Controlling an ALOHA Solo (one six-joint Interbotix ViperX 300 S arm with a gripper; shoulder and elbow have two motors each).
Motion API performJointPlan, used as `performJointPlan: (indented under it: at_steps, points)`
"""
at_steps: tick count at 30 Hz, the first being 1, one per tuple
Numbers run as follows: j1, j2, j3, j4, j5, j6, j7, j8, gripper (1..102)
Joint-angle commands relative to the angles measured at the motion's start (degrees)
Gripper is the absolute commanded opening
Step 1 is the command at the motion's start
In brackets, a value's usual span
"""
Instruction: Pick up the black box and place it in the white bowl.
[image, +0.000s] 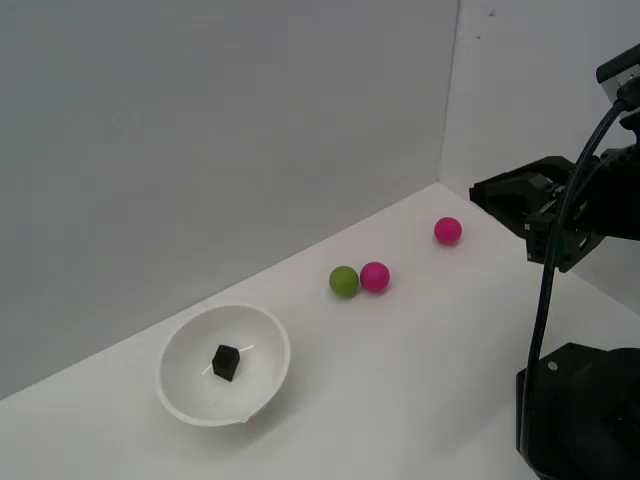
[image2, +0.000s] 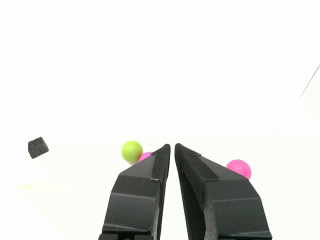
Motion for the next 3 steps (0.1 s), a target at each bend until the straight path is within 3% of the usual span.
performJointPlan:
  at_steps: [1,3]
  points:
    - [-0.6,-0.2,0.1,-0.4,-0.6,-0.4,0.4,0.1,3]
    - [-0.7,0.0,0.2,-0.4,-0.5,-0.4,0.4,0.1,3]
